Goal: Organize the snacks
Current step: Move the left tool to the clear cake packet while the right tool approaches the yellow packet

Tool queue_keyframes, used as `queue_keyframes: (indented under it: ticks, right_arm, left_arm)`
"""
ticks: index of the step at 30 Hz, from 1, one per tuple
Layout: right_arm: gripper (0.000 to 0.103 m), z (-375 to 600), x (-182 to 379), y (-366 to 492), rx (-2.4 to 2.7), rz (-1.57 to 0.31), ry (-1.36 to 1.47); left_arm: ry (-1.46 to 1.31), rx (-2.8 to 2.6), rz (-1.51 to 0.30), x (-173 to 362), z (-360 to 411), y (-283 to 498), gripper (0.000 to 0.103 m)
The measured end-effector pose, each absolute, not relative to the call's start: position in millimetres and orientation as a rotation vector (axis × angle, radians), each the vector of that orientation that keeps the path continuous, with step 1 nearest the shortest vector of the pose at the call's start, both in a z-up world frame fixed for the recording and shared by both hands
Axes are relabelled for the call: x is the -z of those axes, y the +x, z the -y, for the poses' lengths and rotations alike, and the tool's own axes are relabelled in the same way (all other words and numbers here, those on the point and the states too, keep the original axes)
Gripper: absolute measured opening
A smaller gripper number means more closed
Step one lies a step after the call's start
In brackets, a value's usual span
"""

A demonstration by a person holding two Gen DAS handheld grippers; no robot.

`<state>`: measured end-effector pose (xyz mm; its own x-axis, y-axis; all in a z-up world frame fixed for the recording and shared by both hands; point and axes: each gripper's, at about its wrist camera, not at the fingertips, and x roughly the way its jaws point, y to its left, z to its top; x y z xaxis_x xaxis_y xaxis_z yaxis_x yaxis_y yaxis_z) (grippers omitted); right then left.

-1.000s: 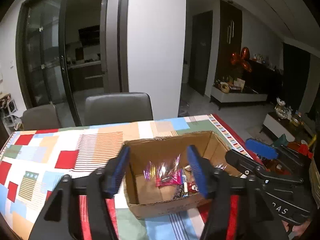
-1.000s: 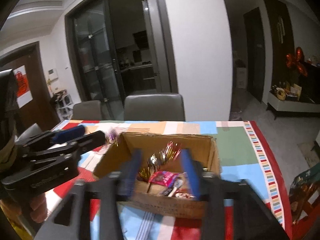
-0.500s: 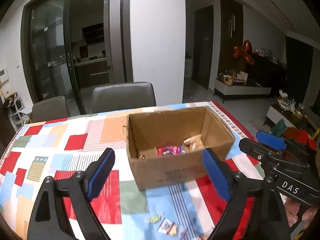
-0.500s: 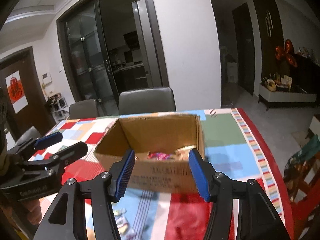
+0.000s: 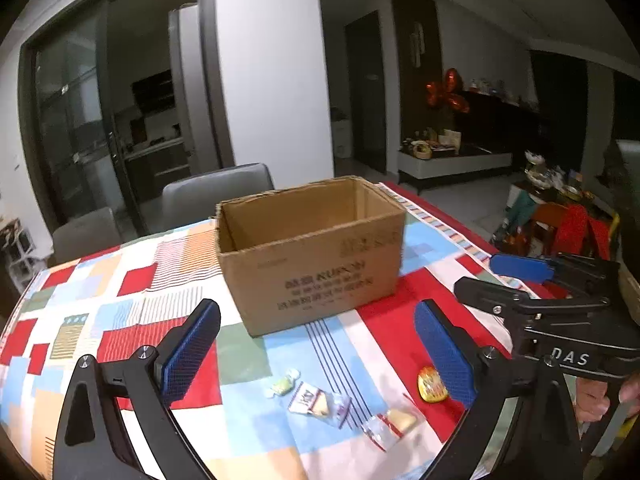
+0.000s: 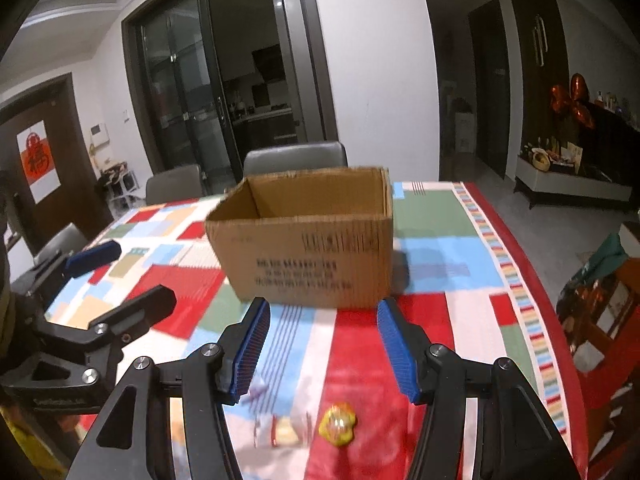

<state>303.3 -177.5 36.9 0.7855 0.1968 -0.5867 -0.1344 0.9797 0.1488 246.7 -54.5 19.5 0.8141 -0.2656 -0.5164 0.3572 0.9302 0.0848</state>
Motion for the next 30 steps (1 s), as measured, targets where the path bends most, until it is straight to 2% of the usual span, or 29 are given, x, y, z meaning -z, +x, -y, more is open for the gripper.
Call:
queue_keyframes:
  ticks: [7,15,30]
  right_arm:
    - [0.057,178,-9,284,-0.196,-0.693,0.076]
    - [0.057,179,21,276,-0.219,-0.769,0.058]
    - [0.056,180,76,288,-0.206,-0.905,0.019]
  left_arm:
    - [0.24,0.395,-0.551,3,66,230,0.088]
    - [0.257,0.494,-0.667,39,75,231,0.08]
    - [0.32,0.623,-0.854,111,91,249,0.074]
